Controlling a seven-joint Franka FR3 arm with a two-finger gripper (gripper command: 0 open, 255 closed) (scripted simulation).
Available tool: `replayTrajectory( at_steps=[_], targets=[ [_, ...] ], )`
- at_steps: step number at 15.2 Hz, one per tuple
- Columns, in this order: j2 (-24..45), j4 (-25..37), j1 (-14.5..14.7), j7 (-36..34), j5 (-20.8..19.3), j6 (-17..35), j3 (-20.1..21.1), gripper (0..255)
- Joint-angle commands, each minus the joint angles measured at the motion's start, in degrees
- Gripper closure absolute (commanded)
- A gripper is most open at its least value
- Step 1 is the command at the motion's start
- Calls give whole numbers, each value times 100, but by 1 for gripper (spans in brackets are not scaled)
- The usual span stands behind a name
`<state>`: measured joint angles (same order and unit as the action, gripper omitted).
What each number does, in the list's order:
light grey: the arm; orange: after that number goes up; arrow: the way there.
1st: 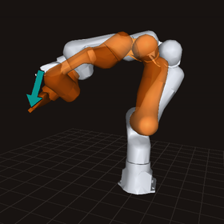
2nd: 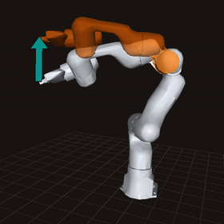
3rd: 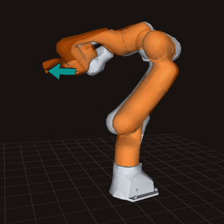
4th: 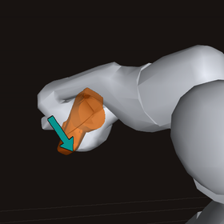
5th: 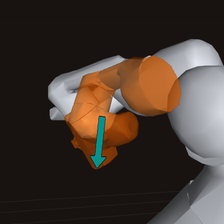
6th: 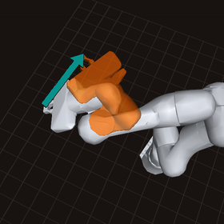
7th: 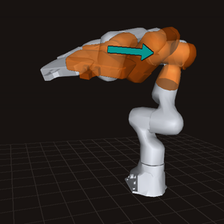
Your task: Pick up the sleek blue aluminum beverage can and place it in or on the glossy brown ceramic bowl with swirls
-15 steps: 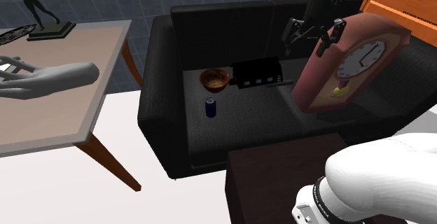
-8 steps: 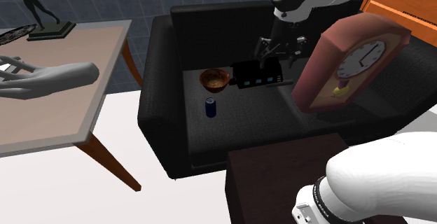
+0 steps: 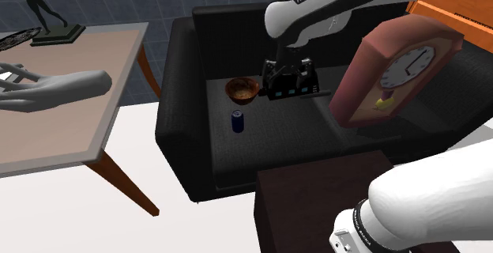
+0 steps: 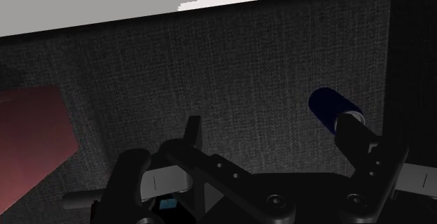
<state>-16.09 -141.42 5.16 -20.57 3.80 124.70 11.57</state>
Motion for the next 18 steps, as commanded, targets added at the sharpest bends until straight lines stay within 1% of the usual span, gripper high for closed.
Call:
replayTrajectory(
  at_steps=[1, 5, 9, 14, 18],
  targets=[
    [457, 153, 22, -215, -85, 300, 139, 0],
    [1366, 534, 73, -679, -385, 787, 345, 0],
    [2300, 1037, 193, -1191, -812, 1147, 438, 0],
    [3462, 1834, 490, -1782, -1356, 1406, 367, 0],
    [4373, 2603, 794, -2137, -1684, 1477, 229, 0]
  ],
)
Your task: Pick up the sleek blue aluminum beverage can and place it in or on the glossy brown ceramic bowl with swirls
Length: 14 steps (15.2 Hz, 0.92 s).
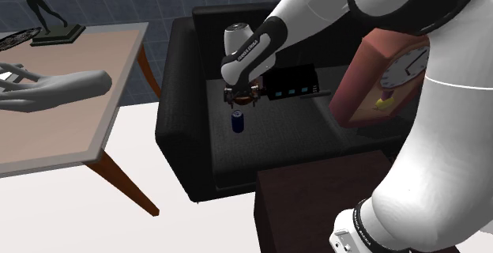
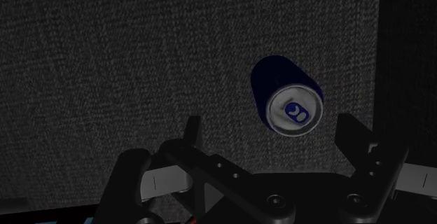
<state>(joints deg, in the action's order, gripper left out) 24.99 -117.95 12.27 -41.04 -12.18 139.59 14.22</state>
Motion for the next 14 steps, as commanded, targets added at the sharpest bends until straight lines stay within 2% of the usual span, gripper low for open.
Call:
replayTrajectory(
  at_steps=[1, 3, 10, 14],
  targets=[
    [492, 467, 163, -159, -148, -12, -75, 0],
    [851, 817, 289, -254, -231, -24, -136, 0],
    [1268, 874, 360, -339, -363, 333, -255, 0],
    [1303, 882, 366, -345, -373, 361, -266, 0]
  ],
)
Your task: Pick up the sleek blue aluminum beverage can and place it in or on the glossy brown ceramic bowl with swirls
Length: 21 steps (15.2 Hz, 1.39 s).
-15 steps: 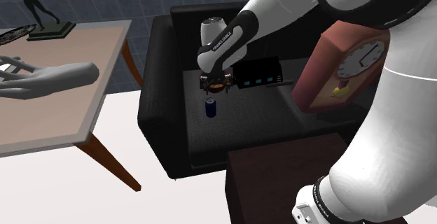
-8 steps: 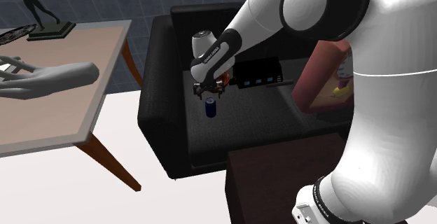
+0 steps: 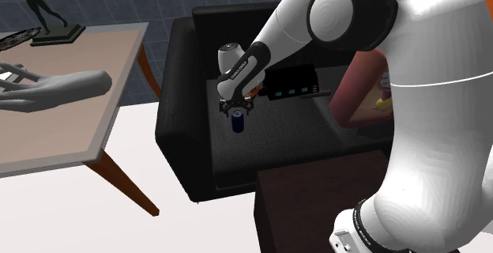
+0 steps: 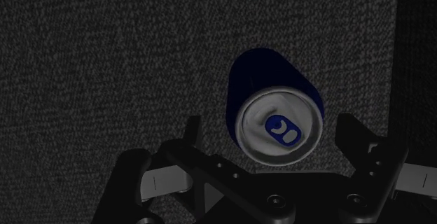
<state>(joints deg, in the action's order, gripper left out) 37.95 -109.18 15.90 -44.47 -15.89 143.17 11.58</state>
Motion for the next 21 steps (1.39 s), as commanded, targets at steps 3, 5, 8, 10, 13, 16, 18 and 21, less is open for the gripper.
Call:
replayTrajectory(
  at_steps=[3, 5, 8, 10, 13, 16, 18, 21],
  targets=[
    [7, 5, 3, -2, -2, 4, -2, 0],
    [7, 5, 2, -2, -2, 3, -1, 255],
    [6, 4, 2, -2, -2, 3, -1, 255],
    [6, 4, 2, -2, -2, 4, -1, 255],
    [6, 2, 2, -2, -2, 4, -2, 255],
    [-122, -31, -23, 24, 34, -89, 33, 255],
    [-248, -59, -48, 52, 72, -186, 67, 255],
    [-433, -94, -83, 94, 131, -335, 117, 255]
  ],
)
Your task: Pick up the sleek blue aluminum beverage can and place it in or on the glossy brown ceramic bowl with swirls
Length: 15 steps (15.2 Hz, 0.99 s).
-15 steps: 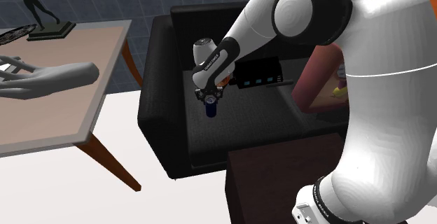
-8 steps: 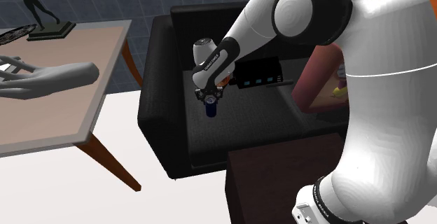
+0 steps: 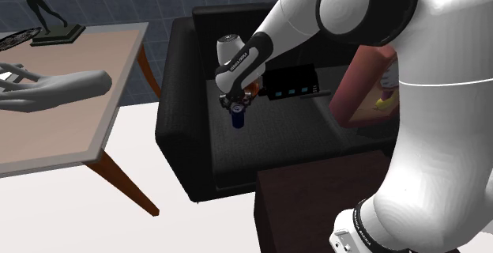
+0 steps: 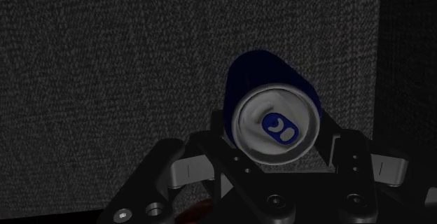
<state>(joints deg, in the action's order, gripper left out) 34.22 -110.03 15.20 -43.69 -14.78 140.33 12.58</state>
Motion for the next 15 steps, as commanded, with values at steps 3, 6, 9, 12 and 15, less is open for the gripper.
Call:
replayTrajectory(
  at_steps=[3, 6, 9, 12, 15],
  targets=[
    [-241, -34, -47, 60, 80, -204, 64, 255],
    [-416, -46, -79, 105, 142, -363, 109, 255],
    [-584, -47, -109, 150, 205, -526, 152, 255],
    [-747, -37, -137, 196, 268, -694, 191, 255],
    [-902, -15, -162, 241, 330, -866, 227, 255]
  ],
)
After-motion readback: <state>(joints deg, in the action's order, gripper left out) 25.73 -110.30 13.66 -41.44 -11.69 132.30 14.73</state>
